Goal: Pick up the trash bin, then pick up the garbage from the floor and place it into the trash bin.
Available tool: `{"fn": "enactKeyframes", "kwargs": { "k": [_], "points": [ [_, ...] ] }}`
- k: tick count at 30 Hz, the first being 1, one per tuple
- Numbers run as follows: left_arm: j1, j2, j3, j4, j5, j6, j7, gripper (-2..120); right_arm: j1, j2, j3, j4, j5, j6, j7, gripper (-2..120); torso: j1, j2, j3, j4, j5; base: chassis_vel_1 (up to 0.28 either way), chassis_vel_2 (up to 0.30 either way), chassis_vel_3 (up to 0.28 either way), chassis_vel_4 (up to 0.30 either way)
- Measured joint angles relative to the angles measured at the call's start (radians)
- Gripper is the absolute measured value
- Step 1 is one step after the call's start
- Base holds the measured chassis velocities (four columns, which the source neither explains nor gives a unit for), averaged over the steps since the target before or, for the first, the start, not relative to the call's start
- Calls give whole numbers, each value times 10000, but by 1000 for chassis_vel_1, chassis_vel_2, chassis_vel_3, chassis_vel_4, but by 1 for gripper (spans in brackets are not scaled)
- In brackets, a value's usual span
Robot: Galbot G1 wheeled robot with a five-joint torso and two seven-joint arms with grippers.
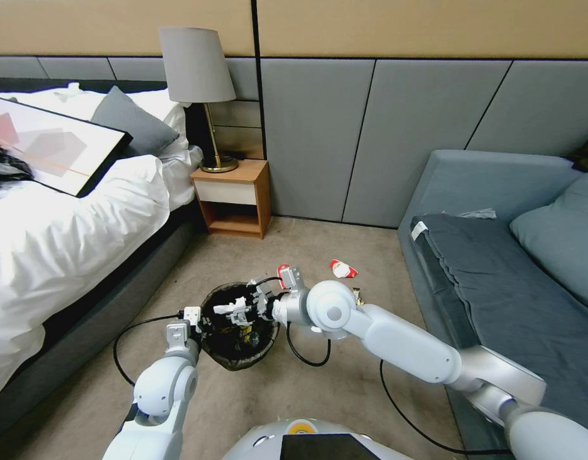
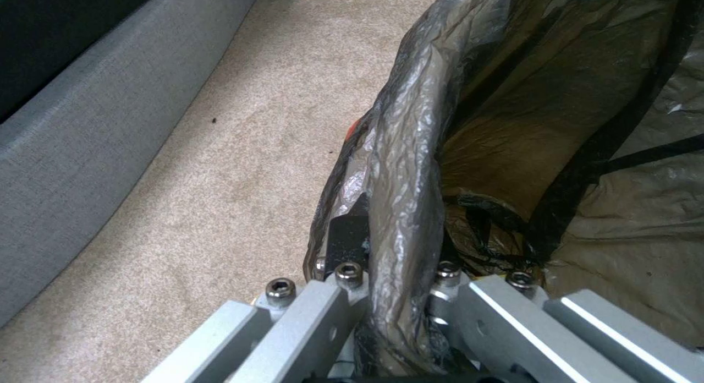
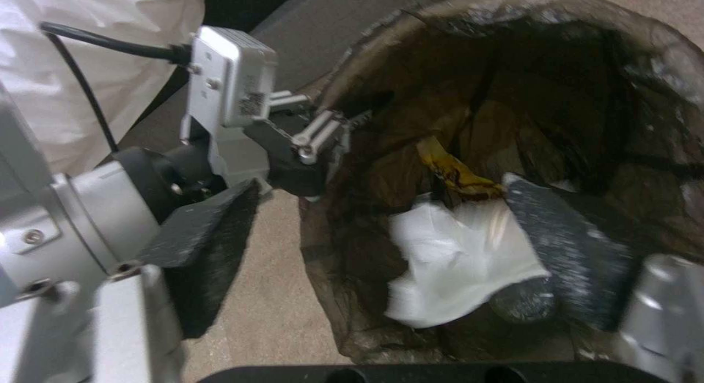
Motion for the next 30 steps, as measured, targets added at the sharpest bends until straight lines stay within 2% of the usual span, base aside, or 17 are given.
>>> {"fn": "enactKeyframes", "kwargs": {
  "k": [1,5,19,25,30],
  "points": [
    [-7,18,-10,-19,-3,0,0,0,-48,-20,5,0,-26,0,2,99,0,0,-1,0,1,0,0,0,0],
    [-6,34,-22,-29,-11,0,0,0,-57,-44,12,38,-48,0,4,100,-1,0,0,0,1,0,0,0,0],
    [23,-29,-38,-86,-8,0,-4,0,-99,-171,251,274,-33,0,-5,100,0,0,0,0,1,0,0,0,0],
    [80,-70,-41,-151,2,0,3,0,-84,-454,1032,828,159,0,-5,100,-1,0,0,2,2,0,0,0,0],
    [82,38,-70,-239,-13,0,42,0,-122,-976,2103,1112,21,0,145,100,-1,0,0,0,2,0,0,0,0]
  ]
}}
